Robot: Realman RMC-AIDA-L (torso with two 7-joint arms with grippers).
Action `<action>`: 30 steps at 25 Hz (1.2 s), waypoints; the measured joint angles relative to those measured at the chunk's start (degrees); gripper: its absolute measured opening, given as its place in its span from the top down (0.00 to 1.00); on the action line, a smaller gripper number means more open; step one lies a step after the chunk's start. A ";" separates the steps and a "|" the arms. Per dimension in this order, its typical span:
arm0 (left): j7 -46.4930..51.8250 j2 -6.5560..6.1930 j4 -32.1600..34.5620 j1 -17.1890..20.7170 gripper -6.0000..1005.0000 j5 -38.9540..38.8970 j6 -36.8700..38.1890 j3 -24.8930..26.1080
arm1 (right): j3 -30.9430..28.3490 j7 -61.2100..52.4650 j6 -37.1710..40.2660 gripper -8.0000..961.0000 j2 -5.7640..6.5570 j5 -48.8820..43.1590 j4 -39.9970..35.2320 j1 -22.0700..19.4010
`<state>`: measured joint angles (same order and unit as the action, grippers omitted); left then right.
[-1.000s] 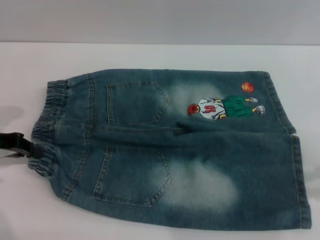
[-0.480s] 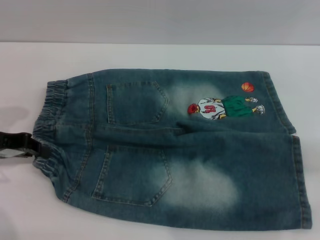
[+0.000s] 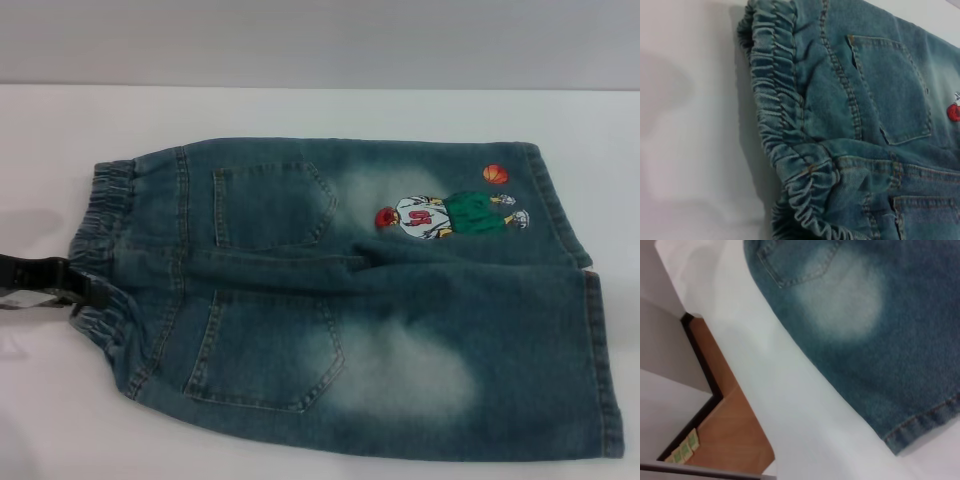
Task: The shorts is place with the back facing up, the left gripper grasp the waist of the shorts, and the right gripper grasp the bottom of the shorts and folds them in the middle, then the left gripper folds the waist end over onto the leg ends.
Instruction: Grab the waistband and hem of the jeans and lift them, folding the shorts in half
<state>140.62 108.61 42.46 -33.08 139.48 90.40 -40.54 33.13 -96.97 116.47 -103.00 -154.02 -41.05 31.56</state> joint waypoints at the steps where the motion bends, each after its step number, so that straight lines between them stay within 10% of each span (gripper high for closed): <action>1: 0.00 0.12 0.00 -0.05 0.93 0.00 -0.04 0.02 | 0.43 -0.10 -0.49 0.32 -0.21 -0.06 0.00 0.00; 30: 0.00 1.35 0.00 -1.33 0.91 0.00 -0.33 0.20 | 6.69 -2.28 -8.05 0.31 -4.74 -0.77 -0.27 2.00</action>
<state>140.62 109.96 42.45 -34.41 139.48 90.07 -40.34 39.82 -99.26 108.42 -107.73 -154.79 -41.31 33.56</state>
